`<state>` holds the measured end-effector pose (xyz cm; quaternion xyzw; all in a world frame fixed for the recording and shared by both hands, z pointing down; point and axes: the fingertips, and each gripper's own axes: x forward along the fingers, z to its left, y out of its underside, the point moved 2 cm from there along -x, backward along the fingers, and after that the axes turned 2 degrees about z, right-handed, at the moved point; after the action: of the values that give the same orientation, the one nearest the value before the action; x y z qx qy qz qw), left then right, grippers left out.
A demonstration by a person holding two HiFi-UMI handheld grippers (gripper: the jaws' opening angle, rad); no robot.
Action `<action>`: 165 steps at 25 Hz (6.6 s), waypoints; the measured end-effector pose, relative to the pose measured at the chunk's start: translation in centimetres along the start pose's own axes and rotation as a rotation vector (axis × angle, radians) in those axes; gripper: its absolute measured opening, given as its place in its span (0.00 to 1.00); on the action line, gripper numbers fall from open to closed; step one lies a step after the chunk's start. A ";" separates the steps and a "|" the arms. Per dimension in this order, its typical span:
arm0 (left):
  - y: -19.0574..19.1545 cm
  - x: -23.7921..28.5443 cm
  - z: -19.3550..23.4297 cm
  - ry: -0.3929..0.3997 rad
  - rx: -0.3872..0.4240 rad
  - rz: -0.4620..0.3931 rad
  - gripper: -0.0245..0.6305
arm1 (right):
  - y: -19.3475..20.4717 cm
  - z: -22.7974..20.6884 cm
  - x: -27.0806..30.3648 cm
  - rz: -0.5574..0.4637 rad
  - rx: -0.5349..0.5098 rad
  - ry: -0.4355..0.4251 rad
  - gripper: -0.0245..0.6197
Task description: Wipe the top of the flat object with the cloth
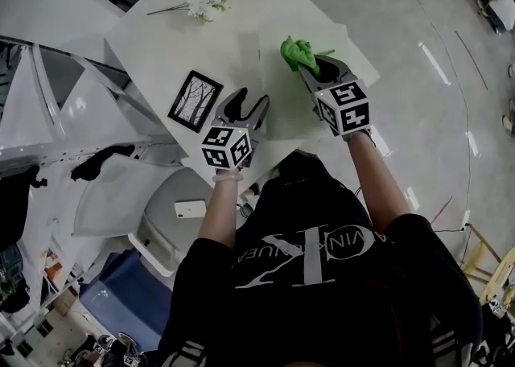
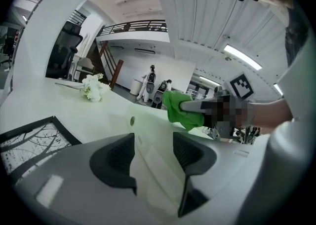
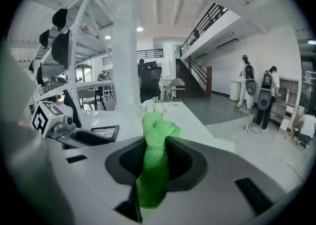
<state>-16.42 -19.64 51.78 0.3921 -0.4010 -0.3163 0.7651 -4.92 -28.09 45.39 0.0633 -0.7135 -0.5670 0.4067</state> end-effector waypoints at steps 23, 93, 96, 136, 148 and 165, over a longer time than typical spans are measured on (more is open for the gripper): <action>0.8 3.2 0.0 0.086 -0.169 0.168 0.33 | -2.9 0.6 13.1 0.238 -0.343 -0.040 0.16; 4.0 0.8 -2.1 0.065 -0.357 0.230 0.46 | 1.1 6.2 5.9 0.189 -0.405 -0.091 0.16; 4.4 0.7 -1.9 0.059 -0.381 0.232 0.45 | 1.9 6.5 6.5 0.215 -0.458 -0.078 0.16; 4.7 0.6 -1.7 0.004 -0.412 0.241 0.46 | 7.4 -6.9 -2.2 0.304 -0.207 0.167 0.16; 4.8 0.5 -1.7 0.003 -0.420 0.242 0.46 | 8.2 -9.3 -4.0 0.295 -0.126 0.232 0.16; 3.3 -2.6 -2.6 0.036 -0.314 0.116 0.39 | 6.6 -4.3 -6.9 0.146 -0.225 0.257 0.16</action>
<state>-14.85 -15.07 52.68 0.2497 -0.3547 -0.3231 0.8411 4.90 -25.28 47.68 0.0374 -0.5904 -0.5995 0.5390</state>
